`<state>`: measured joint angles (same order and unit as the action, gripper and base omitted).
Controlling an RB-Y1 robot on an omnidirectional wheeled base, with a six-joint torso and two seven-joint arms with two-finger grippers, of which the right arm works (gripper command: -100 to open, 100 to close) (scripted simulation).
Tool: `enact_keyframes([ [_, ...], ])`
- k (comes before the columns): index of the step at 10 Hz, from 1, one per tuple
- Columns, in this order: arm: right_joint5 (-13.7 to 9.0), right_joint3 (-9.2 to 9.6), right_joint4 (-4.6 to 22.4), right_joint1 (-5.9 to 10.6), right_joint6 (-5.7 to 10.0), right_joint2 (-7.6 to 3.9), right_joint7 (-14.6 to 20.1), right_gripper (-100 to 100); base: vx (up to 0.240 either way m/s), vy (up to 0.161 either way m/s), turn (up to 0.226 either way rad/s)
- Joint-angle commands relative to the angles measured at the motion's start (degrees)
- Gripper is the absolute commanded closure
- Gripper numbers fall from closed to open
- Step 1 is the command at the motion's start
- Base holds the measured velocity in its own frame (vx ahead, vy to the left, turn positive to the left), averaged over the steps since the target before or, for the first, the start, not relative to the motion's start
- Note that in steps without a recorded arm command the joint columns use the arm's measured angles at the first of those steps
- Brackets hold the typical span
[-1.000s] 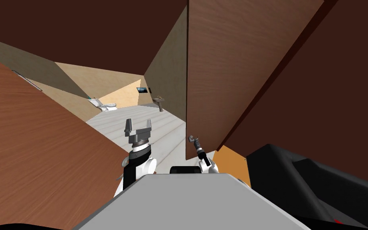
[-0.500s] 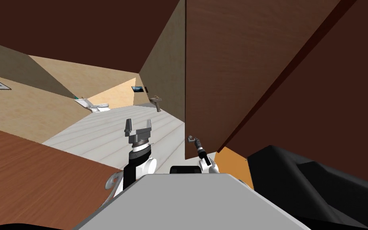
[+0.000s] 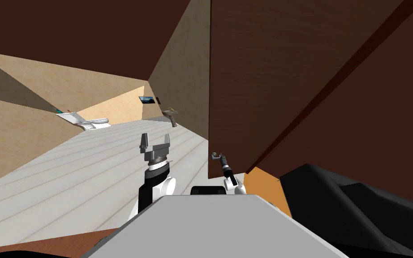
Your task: Push the door open
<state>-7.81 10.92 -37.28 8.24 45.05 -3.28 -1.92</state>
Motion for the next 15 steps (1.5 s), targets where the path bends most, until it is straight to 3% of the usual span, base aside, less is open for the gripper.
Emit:
enact_keyframes([
  [1, -0.6, -1.81, 0.2, 0.63, 0.23, -0.50, -0.6, 100, 0.173, 0.135, -0.126],
  [8, -1.8, -6.22, 0.5, 0.66, 0.31, 1.65, -3.3, 100, 0.174, 0.142, -0.129],
  [13, -2.2, -7.87, 0.7, 0.67, 0.34, 3.04, -4.2, 100, 0.142, 0.137, -0.077],
  [15, -3.2, -9.77, 1.5, 0.86, 0.90, 0.86, -4.4, 100, 0.081, 0.049, -0.056],
])
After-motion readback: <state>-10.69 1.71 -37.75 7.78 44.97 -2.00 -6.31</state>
